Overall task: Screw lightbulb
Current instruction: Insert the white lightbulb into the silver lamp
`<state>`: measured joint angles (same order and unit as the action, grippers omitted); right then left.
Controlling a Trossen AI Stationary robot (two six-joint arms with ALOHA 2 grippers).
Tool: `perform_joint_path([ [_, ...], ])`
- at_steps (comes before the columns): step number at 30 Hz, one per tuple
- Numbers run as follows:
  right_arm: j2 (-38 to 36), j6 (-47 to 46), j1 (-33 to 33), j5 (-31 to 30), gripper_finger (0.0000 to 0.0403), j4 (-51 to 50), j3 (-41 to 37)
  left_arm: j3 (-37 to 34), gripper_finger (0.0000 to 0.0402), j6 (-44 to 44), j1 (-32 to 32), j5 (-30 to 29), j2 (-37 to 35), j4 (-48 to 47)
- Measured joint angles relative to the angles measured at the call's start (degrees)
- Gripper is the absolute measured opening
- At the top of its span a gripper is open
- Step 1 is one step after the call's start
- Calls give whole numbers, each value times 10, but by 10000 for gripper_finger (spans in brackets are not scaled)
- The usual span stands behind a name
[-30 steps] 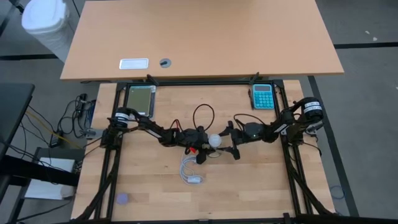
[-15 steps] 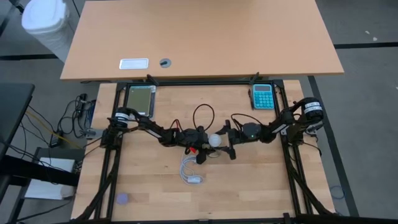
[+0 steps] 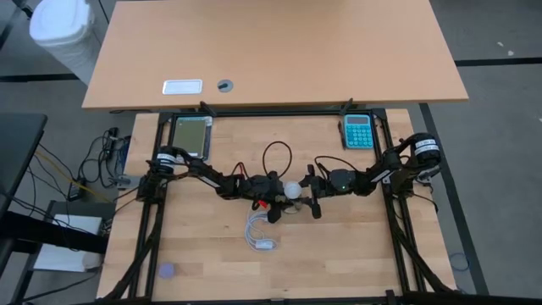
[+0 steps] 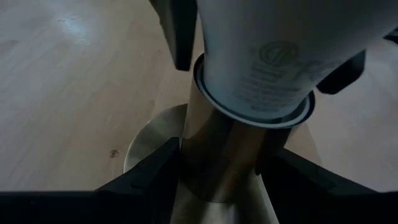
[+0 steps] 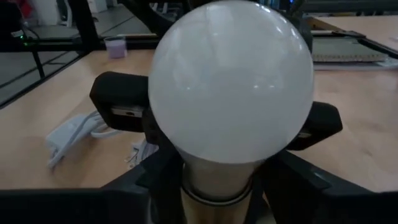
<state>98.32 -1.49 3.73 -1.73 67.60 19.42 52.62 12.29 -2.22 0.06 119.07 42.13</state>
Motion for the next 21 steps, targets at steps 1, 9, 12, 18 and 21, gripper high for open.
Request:
perform_joint_path([
  [1,0,-6,0,-1,193,0,0,0,218,0,0,-3,0,0],
  [9,0,-34,11,-40,166,-6,0,0,218,2,0,-11,0,2],
  [12,0,-44,23,-74,167,-7,0,0,218,4,0,-28,0,2],
  [18,0,-70,53,-159,167,-13,0,0,218,15,-1,-67,1,5],
  [21,0,-88,66,-198,167,-14,1,0,218,18,-1,-83,1,9],
])
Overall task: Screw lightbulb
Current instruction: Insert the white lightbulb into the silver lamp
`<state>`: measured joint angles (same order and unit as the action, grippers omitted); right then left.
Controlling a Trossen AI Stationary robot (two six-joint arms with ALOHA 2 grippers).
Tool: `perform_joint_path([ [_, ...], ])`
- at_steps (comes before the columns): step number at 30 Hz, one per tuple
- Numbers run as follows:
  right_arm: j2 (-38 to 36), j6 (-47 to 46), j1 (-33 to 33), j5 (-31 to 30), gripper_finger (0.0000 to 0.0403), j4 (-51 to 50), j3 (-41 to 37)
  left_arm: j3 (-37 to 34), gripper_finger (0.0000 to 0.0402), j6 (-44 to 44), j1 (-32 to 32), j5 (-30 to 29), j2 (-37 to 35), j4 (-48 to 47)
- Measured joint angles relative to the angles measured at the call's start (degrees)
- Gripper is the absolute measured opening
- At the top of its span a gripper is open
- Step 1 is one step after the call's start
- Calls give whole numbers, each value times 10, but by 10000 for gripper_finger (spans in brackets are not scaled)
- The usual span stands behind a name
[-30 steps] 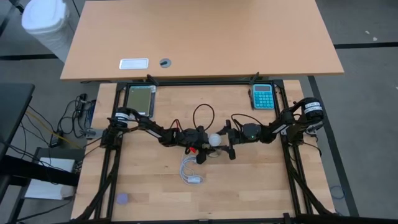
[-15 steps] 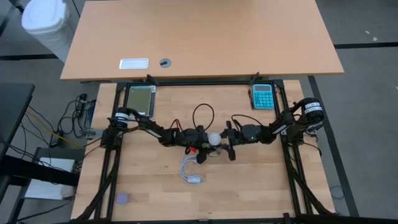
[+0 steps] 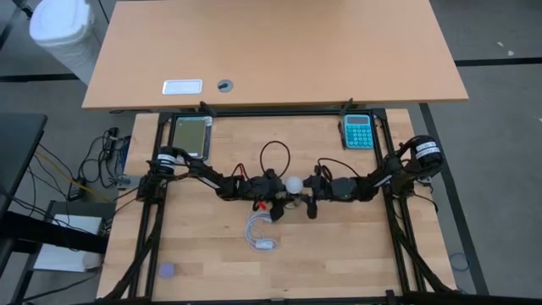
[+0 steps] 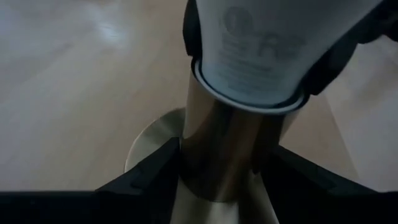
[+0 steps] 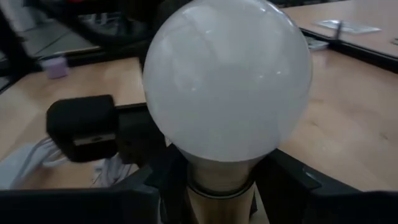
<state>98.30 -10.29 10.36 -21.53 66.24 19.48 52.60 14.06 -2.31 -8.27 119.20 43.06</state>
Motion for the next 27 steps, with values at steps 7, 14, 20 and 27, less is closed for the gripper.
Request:
perform_joint_path([
  [7,0,-52,24,-91,167,-40,26,-1,218,17,0,-43,0,3],
  [14,-1,-104,37,-155,167,-169,90,-1,218,31,0,-80,0,1],
  [20,0,-93,39,-159,170,-174,95,-1,218,29,-1,-81,0,0],
  [27,0,-70,39,-131,224,-173,95,-1,218,-4,-4,-70,0,-10],
])
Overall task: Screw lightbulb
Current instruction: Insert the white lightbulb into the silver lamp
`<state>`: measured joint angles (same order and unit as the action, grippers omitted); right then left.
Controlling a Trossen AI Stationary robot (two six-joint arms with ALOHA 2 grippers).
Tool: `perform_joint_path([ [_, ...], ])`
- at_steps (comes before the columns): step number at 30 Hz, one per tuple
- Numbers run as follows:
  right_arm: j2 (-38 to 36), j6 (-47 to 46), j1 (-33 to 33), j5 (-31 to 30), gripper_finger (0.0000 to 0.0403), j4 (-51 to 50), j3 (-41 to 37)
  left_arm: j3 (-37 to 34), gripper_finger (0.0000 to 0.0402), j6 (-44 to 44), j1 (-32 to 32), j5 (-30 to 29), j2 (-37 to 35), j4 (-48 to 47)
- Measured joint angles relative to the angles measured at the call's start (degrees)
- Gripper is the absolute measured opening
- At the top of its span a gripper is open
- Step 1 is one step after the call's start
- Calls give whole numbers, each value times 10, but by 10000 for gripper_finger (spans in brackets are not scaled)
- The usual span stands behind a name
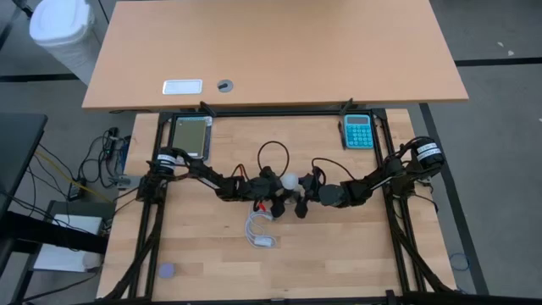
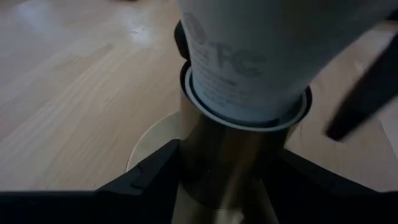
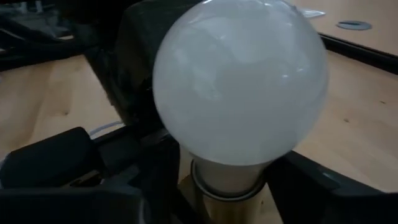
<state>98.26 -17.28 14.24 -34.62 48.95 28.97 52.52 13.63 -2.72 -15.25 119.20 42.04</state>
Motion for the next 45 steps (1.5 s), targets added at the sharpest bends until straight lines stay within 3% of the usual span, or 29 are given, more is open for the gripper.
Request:
perform_joint_path([
  [5,-2,23,-1,51,277,8,-10,0,218,-22,-4,6,0,-4],
  [12,-2,92,-1,109,319,56,-45,1,218,-61,-4,74,-1,-6],
  [16,0,152,-9,141,317,100,-68,1,218,-75,-5,106,-1,-6],
  [22,0,161,-52,245,296,153,-95,1,218,-87,-7,121,-1,-7],
  [35,2,167,-137,349,277,140,-97,1,218,-85,-7,127,-1,-7],
  [45,2,165,-150,423,281,157,-98,1,218,-85,-8,135,-1,-8],
])
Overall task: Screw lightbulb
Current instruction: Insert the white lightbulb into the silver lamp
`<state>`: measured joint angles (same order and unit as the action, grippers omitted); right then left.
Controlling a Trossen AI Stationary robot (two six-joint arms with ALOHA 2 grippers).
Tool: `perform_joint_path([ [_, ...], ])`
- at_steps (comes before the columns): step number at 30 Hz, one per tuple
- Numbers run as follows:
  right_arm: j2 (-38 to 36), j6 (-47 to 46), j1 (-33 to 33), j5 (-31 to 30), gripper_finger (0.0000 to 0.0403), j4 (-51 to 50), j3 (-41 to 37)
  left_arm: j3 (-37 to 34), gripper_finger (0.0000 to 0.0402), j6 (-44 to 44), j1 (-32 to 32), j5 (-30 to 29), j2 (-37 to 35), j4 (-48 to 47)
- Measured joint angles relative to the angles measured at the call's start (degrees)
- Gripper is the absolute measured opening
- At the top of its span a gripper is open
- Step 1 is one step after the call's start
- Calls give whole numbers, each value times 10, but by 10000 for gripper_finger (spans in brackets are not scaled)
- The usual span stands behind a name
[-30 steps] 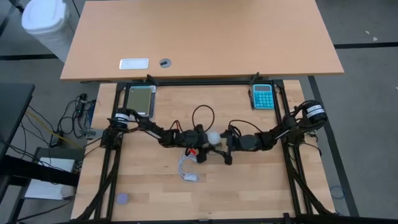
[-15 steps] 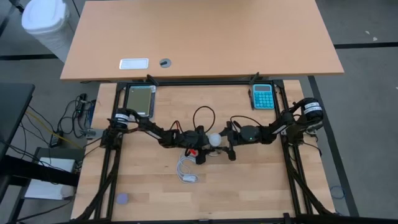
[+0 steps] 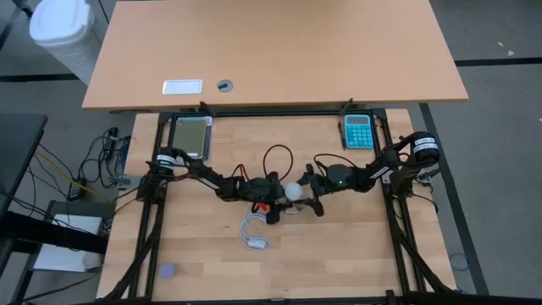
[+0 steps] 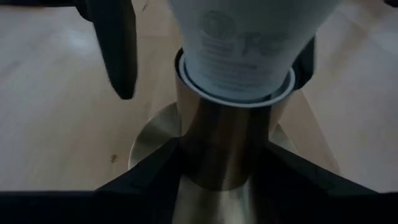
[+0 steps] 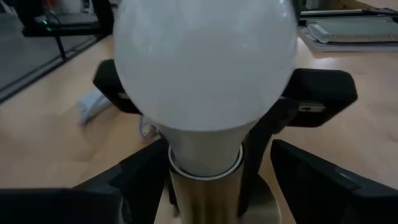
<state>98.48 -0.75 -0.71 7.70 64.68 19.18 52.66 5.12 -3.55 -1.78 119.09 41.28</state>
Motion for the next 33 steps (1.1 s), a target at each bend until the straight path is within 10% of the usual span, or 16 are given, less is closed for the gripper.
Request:
perform_joint_path([
  [33,-27,-26,5,43,275,32,-25,-1,218,13,0,-7,0,6],
])
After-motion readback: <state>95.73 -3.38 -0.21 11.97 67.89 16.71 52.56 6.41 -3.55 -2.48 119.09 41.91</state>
